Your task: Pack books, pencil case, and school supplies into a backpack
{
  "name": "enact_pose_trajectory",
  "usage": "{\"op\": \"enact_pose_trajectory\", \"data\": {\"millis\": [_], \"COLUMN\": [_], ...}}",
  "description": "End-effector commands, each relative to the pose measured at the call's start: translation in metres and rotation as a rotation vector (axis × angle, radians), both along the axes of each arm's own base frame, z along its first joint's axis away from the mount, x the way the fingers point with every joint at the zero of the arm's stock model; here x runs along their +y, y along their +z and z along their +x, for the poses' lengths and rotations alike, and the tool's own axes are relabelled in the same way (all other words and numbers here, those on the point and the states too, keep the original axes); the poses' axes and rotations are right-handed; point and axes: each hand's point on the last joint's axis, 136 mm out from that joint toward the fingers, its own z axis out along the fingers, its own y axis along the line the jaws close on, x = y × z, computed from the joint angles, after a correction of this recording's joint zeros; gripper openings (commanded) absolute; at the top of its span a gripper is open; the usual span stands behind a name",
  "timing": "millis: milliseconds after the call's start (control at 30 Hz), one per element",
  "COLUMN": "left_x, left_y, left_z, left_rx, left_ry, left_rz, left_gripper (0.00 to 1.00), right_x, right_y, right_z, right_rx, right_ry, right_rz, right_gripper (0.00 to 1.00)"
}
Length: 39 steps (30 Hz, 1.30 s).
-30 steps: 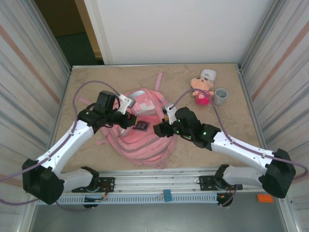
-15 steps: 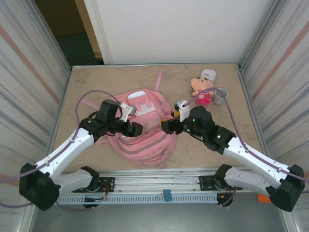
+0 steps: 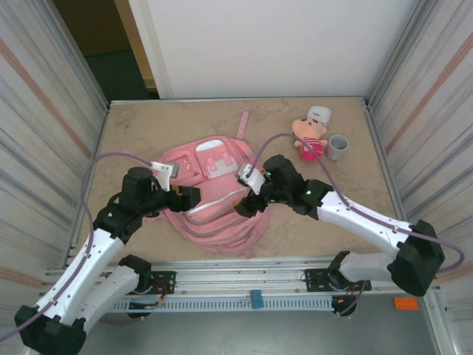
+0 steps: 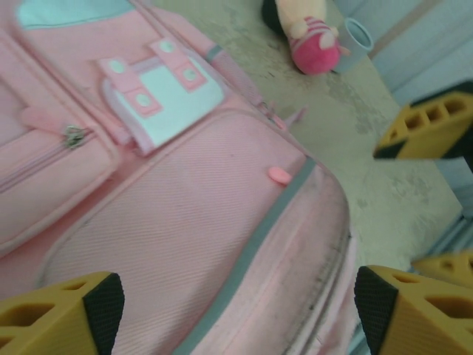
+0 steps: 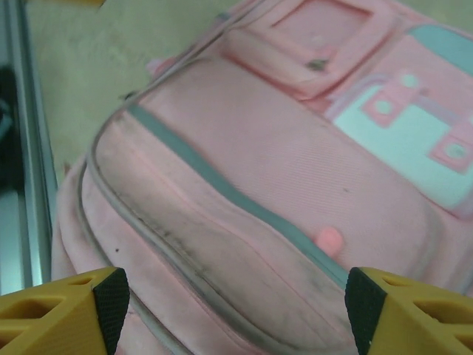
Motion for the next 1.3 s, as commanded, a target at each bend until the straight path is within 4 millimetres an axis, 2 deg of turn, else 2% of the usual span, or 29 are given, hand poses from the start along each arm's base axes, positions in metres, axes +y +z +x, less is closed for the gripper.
{"op": "enact_pose_trajectory", "data": {"millis": [0, 300, 467, 533, 633, 733, 833, 900, 1067, 1267], "left_x": [0.011, 0.039, 0.049, 0.052, 0.054, 0.054, 0.050, 0.049, 0.045, 0.034], "left_y": [-0.001, -0.003, -0.005, -0.006, -0.013, -0.017, -0.010, -0.003, 0.007, 0.009], "left_z": [0.006, 0.016, 0.020, 0.021, 0.021, 0.023, 0.024, 0.024, 0.016, 0.002], "left_rx": [-0.014, -0.063, -0.071, -0.071, -0.074, -0.105, -0.168, -0.217, -0.328, -0.424], "left_ry": [0.073, 0.200, 0.225, 0.228, 0.220, 0.194, 0.145, 0.116, -0.005, -0.229], "left_rz": [-0.034, -0.037, -0.013, 0.005, 0.043, 0.079, 0.102, 0.121, 0.240, 0.381], "left_gripper": [0.84, 0.92, 0.94, 0.93, 0.92, 0.90, 0.90, 0.90, 0.88, 0.85], "right_x": [0.000, 0.006, 0.013, 0.013, 0.008, 0.004, 0.001, -0.002, -0.010, -0.022], "right_y": [-0.011, -0.042, -0.059, -0.069, -0.081, -0.083, -0.076, -0.068, -0.040, -0.021], "right_z": [0.006, 0.026, 0.027, 0.028, 0.032, 0.036, 0.038, 0.040, 0.040, 0.037], "right_rx": [-0.136, -0.216, -0.205, -0.204, -0.224, -0.237, -0.242, -0.233, -0.233, -0.204], "right_ry": [0.128, 0.203, 0.244, 0.255, 0.257, 0.242, 0.234, 0.217, 0.180, 0.160], "right_rz": [-0.149, -0.319, -0.366, -0.408, -0.480, -0.498, -0.474, -0.440, -0.338, -0.218], "right_gripper": [0.78, 0.82, 0.82, 0.79, 0.67, 0.45, 0.23, 0.14, 0.05, 0.00]}}
